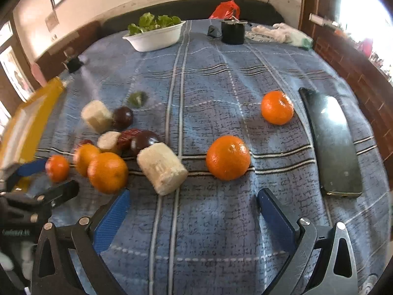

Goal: Organize fruits
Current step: 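Move both tools toward the dark brown round fruits on the tablecloth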

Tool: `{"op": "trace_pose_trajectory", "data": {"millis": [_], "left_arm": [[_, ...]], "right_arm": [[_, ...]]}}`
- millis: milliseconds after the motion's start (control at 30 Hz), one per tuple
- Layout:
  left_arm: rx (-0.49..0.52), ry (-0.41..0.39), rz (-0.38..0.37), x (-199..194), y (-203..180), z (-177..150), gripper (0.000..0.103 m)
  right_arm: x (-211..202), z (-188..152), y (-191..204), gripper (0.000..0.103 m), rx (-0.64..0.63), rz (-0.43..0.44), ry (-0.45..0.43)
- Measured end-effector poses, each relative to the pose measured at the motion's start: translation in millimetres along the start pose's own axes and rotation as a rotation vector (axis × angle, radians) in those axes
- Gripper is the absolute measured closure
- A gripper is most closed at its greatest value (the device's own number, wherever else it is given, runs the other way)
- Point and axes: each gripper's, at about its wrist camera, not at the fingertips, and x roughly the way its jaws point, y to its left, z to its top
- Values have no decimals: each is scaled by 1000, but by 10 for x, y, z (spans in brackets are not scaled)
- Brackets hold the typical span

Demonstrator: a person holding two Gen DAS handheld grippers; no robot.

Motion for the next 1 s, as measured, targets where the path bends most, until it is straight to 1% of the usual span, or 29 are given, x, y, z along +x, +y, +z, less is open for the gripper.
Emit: {"op": "trace_pose_trajectory", "data": {"millis": [67,100,167,200,233,300,367,400,433,467,500,533,567,600,700,733,767,800,867,933,967,1000], "left_arm": [[-23,-37,-28,-100,47,19,0],[-22,-65,-37,-193,58,19,0],[2,-122,-67,-399,41,11,0],[20,-171,-84,-549,27,-2,0],[39,-218,-88,-686,14,-15,0],[88,-324,-95,-991,-7,-58,0],[145,-400,-87,-1228,-31,-107,0],[181,-432,-95,-1339,-26,-151,0],[194,-440,-115,-1388,-3,-162,0],[202,-436,-150,-1418,22,-181,0],[194,-398,-202,-1404,90,-200,0],[186,-369,-227,-1391,146,-204,0],[179,-323,-246,-1329,220,-215,0],[166,-305,-224,-1287,266,-237,0],[162,-258,-75,-1165,384,-367,0],[161,-260,-27,-1162,414,-410,0],[163,-266,18,-1181,447,-468,0],[173,-278,58,-1203,463,-520,0],[196,-305,102,-1241,491,-587,0],[195,-340,86,-1303,521,-648,0],[182,-363,62,-1338,563,-682,0],[168,-404,22,-1383,617,-731,0]], "right_arm": [[-99,7,-68,13,30,48,-11],[-171,7,-93,15,36,63,-24],[-339,4,-128,15,48,90,-77],[-447,-1,-141,16,55,117,-116],[-587,-5,-129,17,48,151,-167],[-845,-23,-37,17,-8,198,-270],[-1137,-77,65,17,-64,294,-425],[-1203,-91,83,17,-74,330,-470],[-1261,-119,115,17,-82,373,-515],[-1297,-158,146,16,-87,429,-560],[-1288,-162,172,15,-84,459,-579],[-1276,-182,189,14,-75,492,-583],[-1227,-189,215,14,-71,525,-570],[-1190,-212,233,14,-70,545,-561],[-1118,-266,331,14,-72,607,-539],[-1096,-268,339,14,-66,646,-510],[-1042,-253,386,18,-68,674,-457],[-1011,-252,450,25,-91,677,-404],[-895,-237,662,26,-182,616,-331],[-809,-260,829,27,-255,597,-258],[-757,-280,957,32,-299,571,-220],[-716,-312,1002,37,-328,557,-201]]}}
